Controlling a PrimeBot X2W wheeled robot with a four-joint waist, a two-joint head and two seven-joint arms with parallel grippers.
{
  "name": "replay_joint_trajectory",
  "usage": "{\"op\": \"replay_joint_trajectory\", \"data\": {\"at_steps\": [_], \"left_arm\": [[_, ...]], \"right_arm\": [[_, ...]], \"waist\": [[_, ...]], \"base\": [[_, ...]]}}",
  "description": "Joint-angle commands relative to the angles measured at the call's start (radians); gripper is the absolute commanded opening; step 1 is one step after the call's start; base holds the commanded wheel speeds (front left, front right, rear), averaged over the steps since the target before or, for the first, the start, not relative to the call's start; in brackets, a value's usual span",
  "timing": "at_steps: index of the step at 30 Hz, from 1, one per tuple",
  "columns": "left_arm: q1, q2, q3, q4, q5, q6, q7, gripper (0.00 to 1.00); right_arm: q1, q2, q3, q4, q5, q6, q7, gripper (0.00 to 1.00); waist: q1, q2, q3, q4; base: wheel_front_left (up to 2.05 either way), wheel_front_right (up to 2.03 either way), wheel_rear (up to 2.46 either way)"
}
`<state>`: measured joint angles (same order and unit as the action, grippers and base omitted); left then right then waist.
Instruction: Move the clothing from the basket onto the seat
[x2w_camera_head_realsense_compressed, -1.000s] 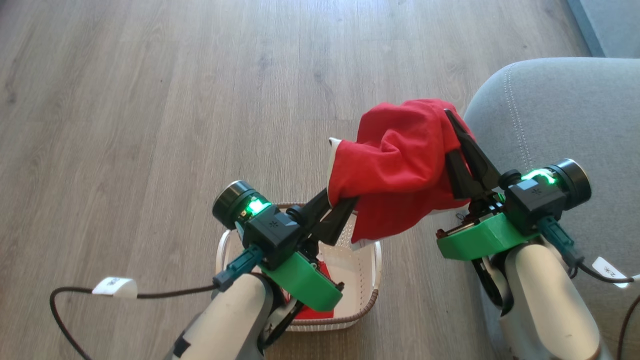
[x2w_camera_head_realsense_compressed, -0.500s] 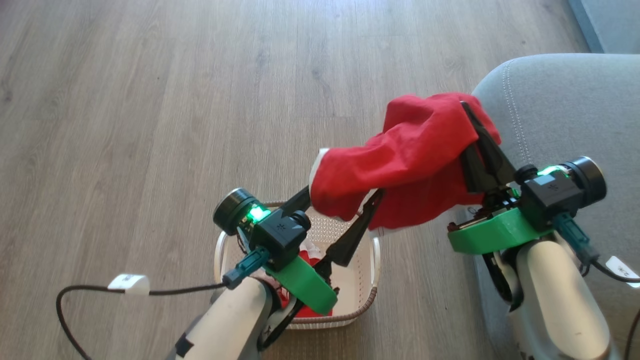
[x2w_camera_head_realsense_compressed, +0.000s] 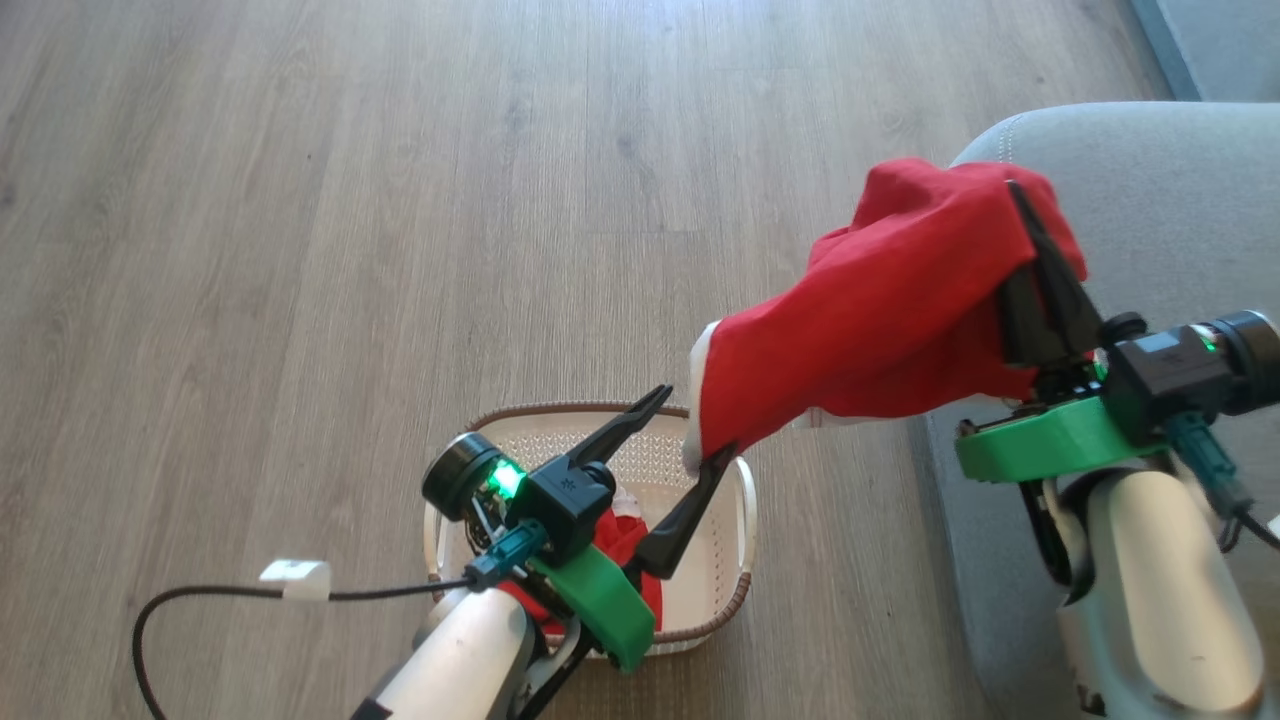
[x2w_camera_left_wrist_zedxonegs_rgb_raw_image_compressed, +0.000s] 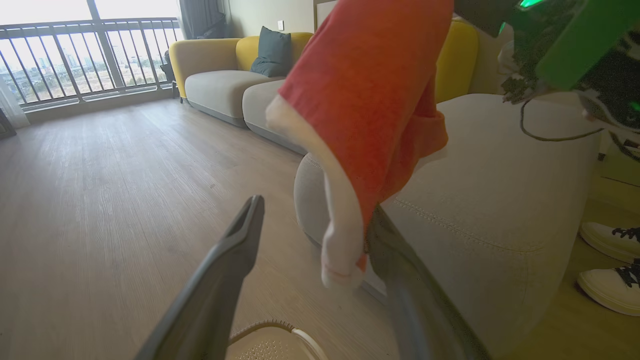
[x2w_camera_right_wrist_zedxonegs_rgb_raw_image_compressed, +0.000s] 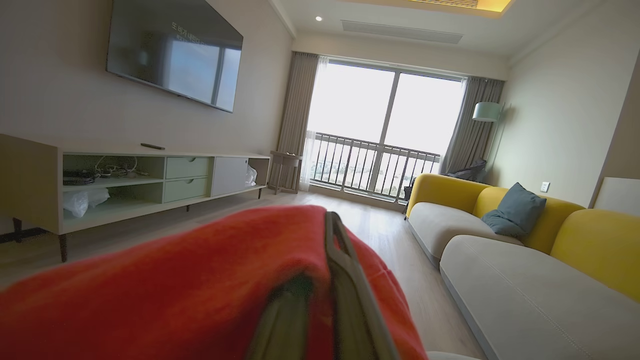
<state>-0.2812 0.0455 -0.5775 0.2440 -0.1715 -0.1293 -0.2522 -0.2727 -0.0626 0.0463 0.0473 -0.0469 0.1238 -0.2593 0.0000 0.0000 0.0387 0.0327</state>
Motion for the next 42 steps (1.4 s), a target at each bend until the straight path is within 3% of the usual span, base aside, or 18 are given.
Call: {"op": "replay_joint_trajectory", "data": {"at_steps": [1,29,35,42], "left_arm": [[-0.01,0.009,0.039,-0.017,0.006,0.0,-0.01,1.0],[0.058,0.031,0.03,0.02,-0.031,-0.001,-0.01,1.0],[0.048,0.031,0.021,0.008,-0.031,-0.001,-0.01,1.0],[0.03,0.033,0.017,-0.009,-0.027,-0.001,-0.01,1.0]], "right_arm": [[-0.038,0.012,-0.001,-0.042,-0.009,0.007,-0.002,0.0],[-0.024,0.011,-0.09,-0.061,-0.018,0.007,-0.002,0.0],[-0.033,0.012,-0.108,-0.075,-0.025,0.007,-0.002,0.0],[-0.043,0.012,-0.129,-0.094,-0.03,0.007,-0.002,0.0]], "waist": [[0.0,0.0,-0.001,-0.001],[0.0,0.0,0.004,-0.043],[0.0,0.0,0.021,-0.093],[0.0,0.0,0.052,-0.202]], "base": [[0.0,0.0,0.0],[0.0,0.0,0.0],[0.0,0.0,0.0],[0.0,0.0,0.0]]}}
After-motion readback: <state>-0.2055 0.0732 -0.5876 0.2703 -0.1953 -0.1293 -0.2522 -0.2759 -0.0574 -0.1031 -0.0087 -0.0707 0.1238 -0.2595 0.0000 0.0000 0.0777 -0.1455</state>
